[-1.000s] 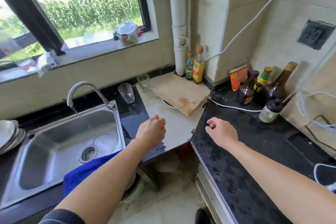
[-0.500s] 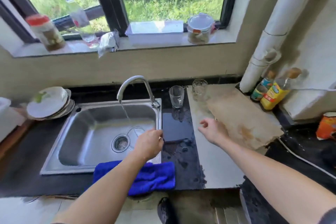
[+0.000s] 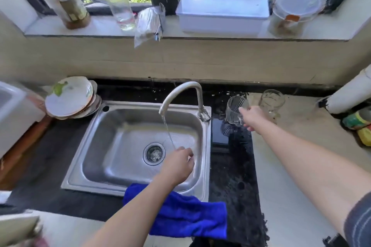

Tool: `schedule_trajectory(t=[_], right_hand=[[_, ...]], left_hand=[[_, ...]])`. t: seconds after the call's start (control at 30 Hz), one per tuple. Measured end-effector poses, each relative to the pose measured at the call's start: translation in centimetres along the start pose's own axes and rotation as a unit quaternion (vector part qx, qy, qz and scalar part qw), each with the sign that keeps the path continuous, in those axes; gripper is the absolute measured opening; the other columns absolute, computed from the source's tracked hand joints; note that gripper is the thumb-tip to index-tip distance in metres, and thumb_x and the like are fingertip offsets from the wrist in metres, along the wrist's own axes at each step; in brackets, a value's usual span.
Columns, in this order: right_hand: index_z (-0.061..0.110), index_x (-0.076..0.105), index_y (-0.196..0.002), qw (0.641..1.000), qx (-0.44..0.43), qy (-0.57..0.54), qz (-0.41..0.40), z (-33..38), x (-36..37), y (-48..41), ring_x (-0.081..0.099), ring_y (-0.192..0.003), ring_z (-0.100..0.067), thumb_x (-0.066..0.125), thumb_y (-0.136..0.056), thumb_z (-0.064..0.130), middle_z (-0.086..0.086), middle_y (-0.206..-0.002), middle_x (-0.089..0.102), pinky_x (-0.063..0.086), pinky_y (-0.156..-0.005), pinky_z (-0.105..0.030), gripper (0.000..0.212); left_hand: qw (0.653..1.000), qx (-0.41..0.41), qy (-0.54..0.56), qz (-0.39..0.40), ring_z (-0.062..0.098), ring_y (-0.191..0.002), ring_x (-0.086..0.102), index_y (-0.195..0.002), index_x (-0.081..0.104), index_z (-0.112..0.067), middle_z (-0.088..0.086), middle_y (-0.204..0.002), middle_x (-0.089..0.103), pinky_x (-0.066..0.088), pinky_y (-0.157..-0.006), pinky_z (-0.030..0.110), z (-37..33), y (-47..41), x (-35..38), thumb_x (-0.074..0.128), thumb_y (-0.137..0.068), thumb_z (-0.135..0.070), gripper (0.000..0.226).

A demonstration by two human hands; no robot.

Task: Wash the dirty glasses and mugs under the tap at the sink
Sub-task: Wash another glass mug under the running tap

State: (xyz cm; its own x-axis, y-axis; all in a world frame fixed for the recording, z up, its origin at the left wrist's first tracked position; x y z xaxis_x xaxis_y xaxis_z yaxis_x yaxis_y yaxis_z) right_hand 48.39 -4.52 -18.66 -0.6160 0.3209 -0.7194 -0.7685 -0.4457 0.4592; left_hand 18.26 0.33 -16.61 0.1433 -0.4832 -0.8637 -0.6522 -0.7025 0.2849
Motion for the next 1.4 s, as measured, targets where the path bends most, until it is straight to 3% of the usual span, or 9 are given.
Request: schedule_trajectory(t=[0.13, 0.3, 0.47, 0.6, 0.73, 0.83, 1.0, 1.27, 1.4], right_hand=[[0.003, 0.062, -0.096, 0.999, -0.009, -0.029, -0.024, -0.4, 0.1, -0.6, 0.067, -0.071, -0.028, 0.048, -0.093, 0.022, -0.009, -0.076, 0.070, 0.054, -0.067, -0.039, 0.024], [0.021, 0.063, -0.100, 0.985, -0.169, 0.030, -0.024, 1.2, -0.7, 4.2, 0.064, -0.080, -0.027, 0.042, -0.092, 0.029, -0.003, -0.084, 0.069, 0.052, -0.069, -0.037, 0.024], [0.025, 0.067, -0.096, 0.974, -0.210, -0.044, 0.068, 4.0, 1.3, 8.9, 0.061, -0.059, 0.010, 0.045, -0.092, 0.021, 0.012, -0.070, 0.068, 0.045, -0.058, -0.024, 0.023], [-0.003, 0.062, -0.096, 0.957, -0.079, -0.180, 0.215, 4.7, 7.0, 11.9, 0.062, -0.044, -0.007, 0.043, -0.097, 0.011, -0.012, -0.067, 0.070, 0.041, -0.043, -0.019, 0.024], [0.006, 0.053, -0.090, 0.934, 0.027, -0.203, 0.292, 5.5, 12.3, 14.7, 0.053, -0.041, -0.012, 0.042, -0.094, 0.010, -0.013, -0.065, 0.070, 0.032, -0.039, -0.020, 0.013], [0.007, 0.053, -0.093, 0.919, 0.072, -0.212, 0.324, 6.7, 15.9, 15.8, 0.050, -0.043, -0.012, 0.042, -0.094, 0.011, -0.009, -0.065, 0.072, 0.036, -0.040, -0.019, 0.012], [0.010, 0.056, -0.087, 0.897, 0.155, -0.247, 0.333, 8.3, 20.6, 17.3, 0.056, -0.048, -0.015, 0.045, -0.091, 0.010, -0.010, -0.071, 0.074, 0.040, -0.040, -0.018, 0.011], [0.012, 0.060, -0.112, 0.957, 0.071, -0.108, 0.259, 10.3, 20.2, 14.2, 0.067, -0.068, -0.014, 0.066, -0.088, 0.029, -0.008, -0.096, 0.073, 0.041, -0.052, -0.022, 0.030], [0.014, 0.059, -0.118, 0.967, -0.016, -0.117, 0.228, 12.9, 19.1, 12.3, 0.060, -0.075, -0.015, 0.070, -0.087, 0.017, -0.008, -0.108, 0.066, 0.041, -0.051, -0.023, 0.032]], left_hand=[[0.999, -0.043, 0.004, 0.015, 0.025, -0.102, 0.057, -0.112, 0.063, -0.017, 0.005, -0.109, 0.063, 0.044, -0.083, 0.034, 1.3, 0.5, 1.3, 0.045, -0.094, -0.026, 0.026], [0.995, -0.085, 0.047, 0.003, 0.024, -0.095, 0.061, -0.108, 0.065, -0.015, 0.006, -0.101, 0.068, 0.045, -0.080, 0.031, 1.8, 0.4, 1.1, 0.048, -0.092, -0.023, 0.025], [0.973, -0.166, 0.157, -0.017, 0.024, -0.078, 0.061, -0.095, 0.068, -0.011, 0.005, -0.077, 0.066, 0.045, -0.071, 0.030, 4.1, 0.2, 0.9, 0.054, -0.090, -0.020, 0.017], [0.870, -0.289, 0.398, -0.028, 0.021, -0.063, 0.052, -0.084, 0.060, -0.013, 0.006, -0.073, 0.055, 0.041, -0.059, 0.028, 7.6, 1.2, 1.9, 0.050, -0.094, -0.020, 0.016], [0.755, -0.354, 0.551, -0.032, 0.021, -0.071, 0.056, -0.093, 0.056, -0.017, 0.007, -0.086, 0.057, 0.046, -0.060, 0.029, 11.1, 2.0, 2.5, 0.047, -0.096, -0.033, 0.019], [0.679, -0.348, 0.646, -0.012, 0.028, -0.089, 0.062, -0.108, 0.060, -0.017, 0.008, -0.101, 0.064, 0.055, -0.075, 0.038, 13.0, 1.3, 3.1, 0.046, -0.097, -0.038, 0.027], [0.575, -0.289, 0.765, 0.021, 0.024, -0.071, 0.060, -0.096, 0.067, -0.016, 0.006, -0.095, 0.066, 0.048, -0.062, 0.034, 15.4, -1.3, 2.8, 0.044, -0.097, -0.035, 0.030], [0.588, -0.330, 0.723, 0.151, 0.021, -0.053, 0.049, -0.114, 0.058, -0.015, 0.008, -0.087, 0.063, 0.037, -0.043, 0.024, 18.1, -4.3, 4.7, 0.042, -0.096, -0.046, 0.040], [0.624, -0.322, 0.659, 0.268, 0.019, -0.047, 0.047, -0.090, 0.059, -0.014, 0.009, -0.069, 0.058, 0.034, -0.039, 0.020, 16.7, -4.5, 4.9, 0.046, -0.088, -0.053, 0.041]])
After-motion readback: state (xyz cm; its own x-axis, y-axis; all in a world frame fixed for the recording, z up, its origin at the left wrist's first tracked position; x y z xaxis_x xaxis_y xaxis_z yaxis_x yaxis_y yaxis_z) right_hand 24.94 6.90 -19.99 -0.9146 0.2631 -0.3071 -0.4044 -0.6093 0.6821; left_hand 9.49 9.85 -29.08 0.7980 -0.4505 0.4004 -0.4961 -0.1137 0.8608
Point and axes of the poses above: each hand's wrist, its own y-axis away from the middle knuckle, its own x-axis out of the palm, z = x × y, the point moved 10 cm from there along -y, towards the middle knuckle
